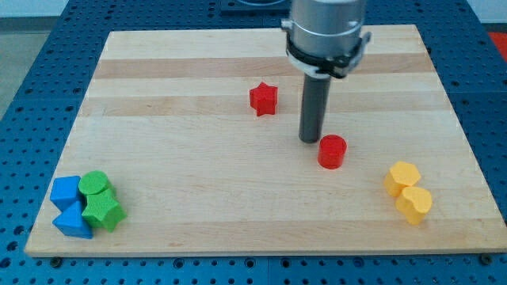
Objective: Move the red circle to the left of the yellow hexagon
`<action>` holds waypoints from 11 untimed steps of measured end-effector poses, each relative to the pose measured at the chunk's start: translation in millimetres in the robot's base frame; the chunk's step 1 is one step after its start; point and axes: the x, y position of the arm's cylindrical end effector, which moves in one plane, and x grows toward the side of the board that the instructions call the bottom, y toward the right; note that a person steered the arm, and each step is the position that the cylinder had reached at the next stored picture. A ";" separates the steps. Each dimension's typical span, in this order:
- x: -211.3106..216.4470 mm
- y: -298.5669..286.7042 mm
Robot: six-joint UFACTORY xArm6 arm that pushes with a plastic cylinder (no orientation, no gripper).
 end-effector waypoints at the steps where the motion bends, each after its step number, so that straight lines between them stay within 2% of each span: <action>1: 20.7 13.9; 4: 32.7 -10.0; 7: 58.8 18.0; 9: 9.5 18.8; 11: 23.9 32.5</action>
